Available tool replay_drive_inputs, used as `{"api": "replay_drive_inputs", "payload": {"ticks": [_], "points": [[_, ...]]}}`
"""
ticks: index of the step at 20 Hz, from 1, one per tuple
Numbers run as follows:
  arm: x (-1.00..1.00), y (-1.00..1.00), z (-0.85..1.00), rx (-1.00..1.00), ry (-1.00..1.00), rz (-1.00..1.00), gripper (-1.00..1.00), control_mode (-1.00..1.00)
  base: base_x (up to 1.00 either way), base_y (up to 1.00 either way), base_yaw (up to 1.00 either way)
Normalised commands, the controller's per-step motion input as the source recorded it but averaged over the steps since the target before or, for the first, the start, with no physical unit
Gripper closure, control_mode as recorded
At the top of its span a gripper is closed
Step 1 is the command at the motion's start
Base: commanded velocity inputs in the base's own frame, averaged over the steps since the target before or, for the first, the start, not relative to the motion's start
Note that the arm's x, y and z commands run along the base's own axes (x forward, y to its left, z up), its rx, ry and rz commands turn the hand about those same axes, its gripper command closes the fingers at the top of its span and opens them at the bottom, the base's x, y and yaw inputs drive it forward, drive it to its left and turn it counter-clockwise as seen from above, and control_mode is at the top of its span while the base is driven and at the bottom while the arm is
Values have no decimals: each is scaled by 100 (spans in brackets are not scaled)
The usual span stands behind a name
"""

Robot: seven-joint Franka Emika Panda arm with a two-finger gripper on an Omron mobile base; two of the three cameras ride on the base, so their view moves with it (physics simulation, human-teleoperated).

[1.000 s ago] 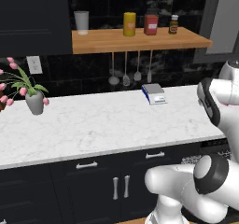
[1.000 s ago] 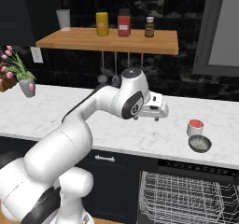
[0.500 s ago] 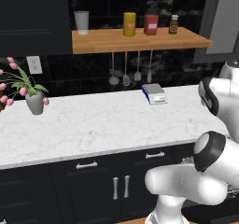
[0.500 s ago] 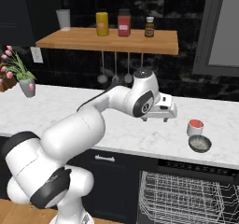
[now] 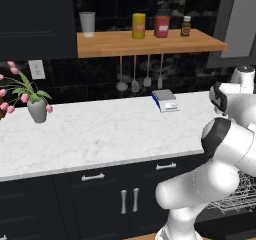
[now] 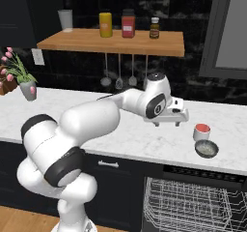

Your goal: Pick up the cup and bowl from the counter, place them in the dishwasher, and close the dishwasher door.

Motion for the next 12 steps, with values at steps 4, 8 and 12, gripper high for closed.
{"api": "replay_drive_inputs", "payload": {"ticks": [4,8,12], "points": [[4,-66,0,2,1,9,-100,-100,0,0,0],[-20,-62,-10,2,0,10,-100,-100,0,0,0],[-27,-37,-43,0,0,8,-100,-100,0,0,0]]}}
